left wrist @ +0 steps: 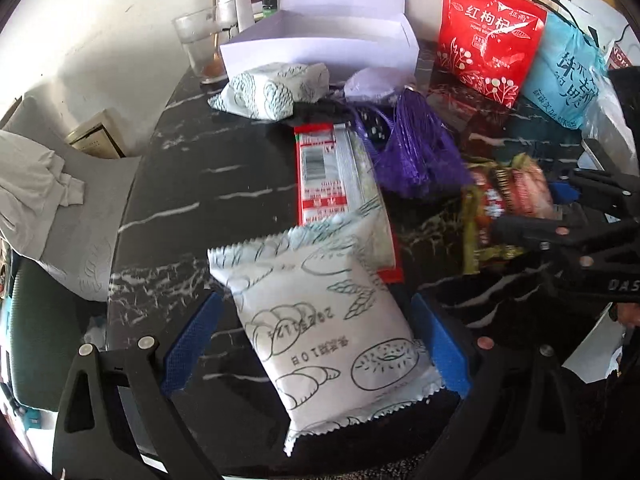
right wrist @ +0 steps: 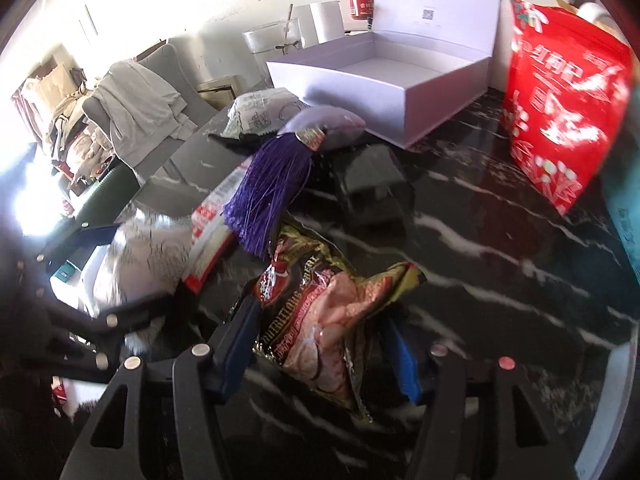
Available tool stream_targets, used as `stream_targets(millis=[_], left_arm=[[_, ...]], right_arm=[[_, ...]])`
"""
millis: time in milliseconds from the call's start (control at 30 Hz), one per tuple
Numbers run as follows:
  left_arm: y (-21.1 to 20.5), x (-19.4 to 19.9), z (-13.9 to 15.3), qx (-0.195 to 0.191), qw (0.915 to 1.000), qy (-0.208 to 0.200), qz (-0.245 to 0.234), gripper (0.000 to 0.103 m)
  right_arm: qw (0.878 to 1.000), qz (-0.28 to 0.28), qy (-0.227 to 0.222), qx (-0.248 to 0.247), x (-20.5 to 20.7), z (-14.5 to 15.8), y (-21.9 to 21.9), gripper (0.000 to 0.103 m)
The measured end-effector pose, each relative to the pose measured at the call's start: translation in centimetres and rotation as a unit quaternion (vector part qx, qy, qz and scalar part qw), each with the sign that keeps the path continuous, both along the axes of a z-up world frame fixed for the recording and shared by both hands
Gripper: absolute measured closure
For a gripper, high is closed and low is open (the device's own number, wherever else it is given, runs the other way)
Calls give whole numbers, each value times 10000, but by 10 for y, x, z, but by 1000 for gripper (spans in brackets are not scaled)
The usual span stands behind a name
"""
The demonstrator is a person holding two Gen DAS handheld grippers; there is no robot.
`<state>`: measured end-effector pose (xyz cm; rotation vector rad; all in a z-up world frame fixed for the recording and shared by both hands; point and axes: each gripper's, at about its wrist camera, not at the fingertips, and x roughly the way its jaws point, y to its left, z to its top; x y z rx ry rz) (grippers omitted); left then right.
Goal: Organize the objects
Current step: 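Grasp the white croissant-print bread packet with left tool while right tool grasps the brown snack bag, then lift and carry the bread packet with left tool while right tool carries the snack bag toward the white box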
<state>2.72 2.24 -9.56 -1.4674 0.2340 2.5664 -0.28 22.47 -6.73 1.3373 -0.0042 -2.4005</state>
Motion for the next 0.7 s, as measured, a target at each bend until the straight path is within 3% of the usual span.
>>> stream_targets(millis=[100, 200, 367, 533, 700], left_arm=[[-2, 2, 1, -313, 9994, 169, -31, 8], [-9, 2, -2, -286, 9995, 160, 7, 8], [-13, -1, -8, -273, 9996, 109, -2, 8], [-18, -3, -11, -95, 9998, 175, -34, 9], [-21, -6, -11, 128, 9998, 126, -7, 20]], right_arm=[[9999, -111, 10, 38, 11, 1, 9, 42], [9997, -215, 55, 124, 17, 3, 13, 39], [9995, -208, 222, 103, 22, 8, 6, 13], [9987, -374, 162, 315, 15, 3, -8, 10], [9954, -794, 183, 499, 11, -11, -6, 10]])
